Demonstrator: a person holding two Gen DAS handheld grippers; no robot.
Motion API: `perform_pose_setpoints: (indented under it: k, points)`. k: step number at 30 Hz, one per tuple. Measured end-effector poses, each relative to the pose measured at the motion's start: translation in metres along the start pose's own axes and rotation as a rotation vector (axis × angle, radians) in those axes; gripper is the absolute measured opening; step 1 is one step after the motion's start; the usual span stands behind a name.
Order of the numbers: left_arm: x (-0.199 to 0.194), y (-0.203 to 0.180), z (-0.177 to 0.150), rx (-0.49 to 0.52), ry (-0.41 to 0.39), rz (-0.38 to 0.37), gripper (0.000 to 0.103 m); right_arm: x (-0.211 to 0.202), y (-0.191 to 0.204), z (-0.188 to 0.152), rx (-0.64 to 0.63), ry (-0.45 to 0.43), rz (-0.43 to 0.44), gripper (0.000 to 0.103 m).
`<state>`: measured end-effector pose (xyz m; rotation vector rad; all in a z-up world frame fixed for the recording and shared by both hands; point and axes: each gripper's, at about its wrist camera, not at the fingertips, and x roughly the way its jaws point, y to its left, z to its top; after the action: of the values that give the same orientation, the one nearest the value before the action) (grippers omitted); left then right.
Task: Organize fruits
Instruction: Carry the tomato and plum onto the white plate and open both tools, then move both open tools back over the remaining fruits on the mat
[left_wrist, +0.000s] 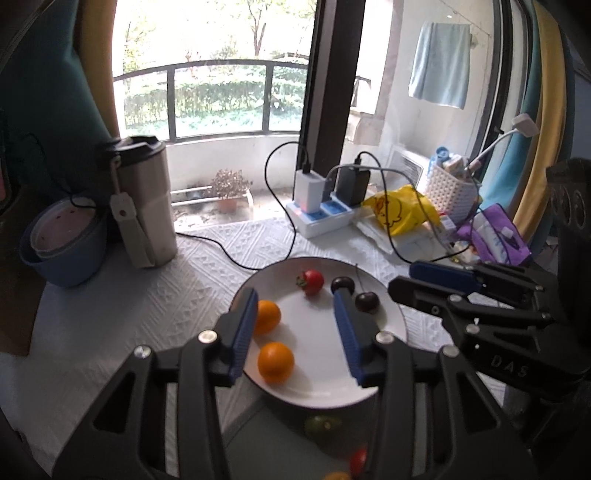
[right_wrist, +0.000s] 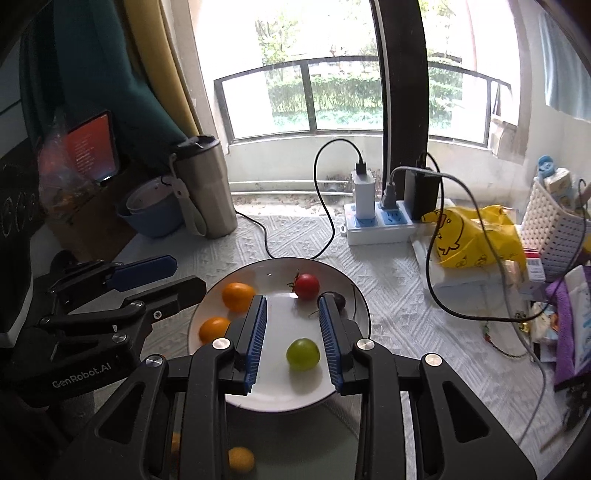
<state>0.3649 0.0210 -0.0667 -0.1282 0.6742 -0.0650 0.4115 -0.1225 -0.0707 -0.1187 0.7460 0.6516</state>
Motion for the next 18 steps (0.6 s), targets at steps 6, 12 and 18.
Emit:
perform_pose_setpoints:
  k: [6, 12, 18]
  points:
    - [-0.029, -0.006, -0.006, 0.001, -0.032, 0.001, 0.045, -0.021, 0.01, -0.005, -0.012, -0.025, -0.006, 0.031]
    - [-0.055, -0.013, -0.014, 0.007, -0.062, -0.004, 0.045, -0.048, 0.02, -0.011, -0.021, -0.054, -0.017, 0.031]
    - [-0.082, -0.019, -0.023, 0.011, -0.094, -0.009, 0.045, -0.071, 0.027, -0.019, -0.026, -0.081, -0.023, 0.031]
